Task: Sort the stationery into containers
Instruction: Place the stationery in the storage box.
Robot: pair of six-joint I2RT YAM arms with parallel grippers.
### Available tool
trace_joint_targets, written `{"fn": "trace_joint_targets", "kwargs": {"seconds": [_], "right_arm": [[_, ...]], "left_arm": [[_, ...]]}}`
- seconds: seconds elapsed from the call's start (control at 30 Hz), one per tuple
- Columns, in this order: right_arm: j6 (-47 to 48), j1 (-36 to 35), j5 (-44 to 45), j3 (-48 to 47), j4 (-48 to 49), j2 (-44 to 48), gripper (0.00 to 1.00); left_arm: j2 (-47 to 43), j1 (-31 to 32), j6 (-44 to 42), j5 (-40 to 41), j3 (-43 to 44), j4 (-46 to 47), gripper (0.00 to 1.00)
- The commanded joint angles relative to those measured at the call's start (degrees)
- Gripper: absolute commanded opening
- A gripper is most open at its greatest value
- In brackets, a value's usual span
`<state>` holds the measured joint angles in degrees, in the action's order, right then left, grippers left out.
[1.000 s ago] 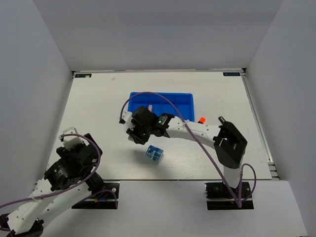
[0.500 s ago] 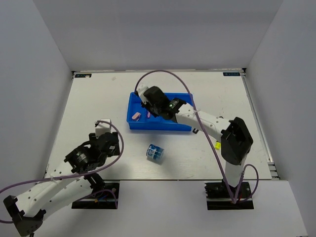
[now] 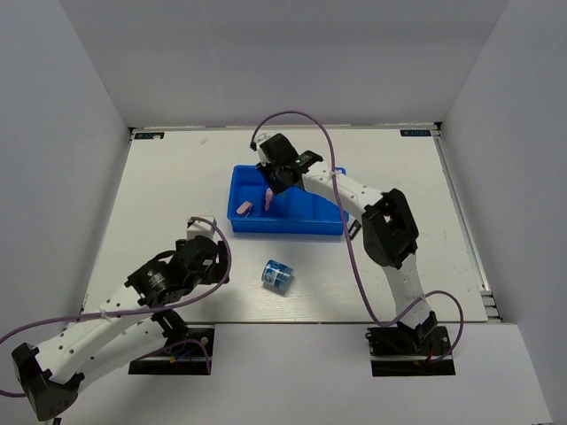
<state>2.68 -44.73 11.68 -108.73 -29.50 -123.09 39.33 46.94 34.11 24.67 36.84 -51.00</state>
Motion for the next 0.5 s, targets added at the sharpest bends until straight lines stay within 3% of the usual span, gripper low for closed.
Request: {"fn": "trace_joint_targets", "kwargs": {"seconds": [0.0,0.03,0.07,0.2,0.37,0.47], "right_arm": [[-6.0,1.5,-5.4,-2.5,-3.3,-0.2,0.32],[-6.5,2.1,-6.1,-2.4,-3.5,-0.2,0.32],[-7.0,2.1,-7.2,-2.5,-3.7,-0.5,0.41],[-7.3,3.2,-9.7,-2.6,-4.3,-0.3,0.59],[-8.3,3.7,-11.2,-1.3,-3.9,3.0,0.60],[-8.9,4.8,-10.4,1.1,-4.2,6.2,0.52]], "left_arm": [[1.0,-0.1,0.0,-3.1,-0.9,3.0,0.83],[1.3,-0.2,0.0,-3.4,-0.9,3.3,0.85],[1.5,-0.2,0.0,-3.8,-1.1,3.7,0.86],[3.9,-0.2,0.3,-7.1,-0.8,7.1,0.88],[7.6,4.2,-1.5,-7.3,-0.8,11.5,0.88],[11.4,8.1,-8.2,-10.3,0.5,15.4,0.88]]}}
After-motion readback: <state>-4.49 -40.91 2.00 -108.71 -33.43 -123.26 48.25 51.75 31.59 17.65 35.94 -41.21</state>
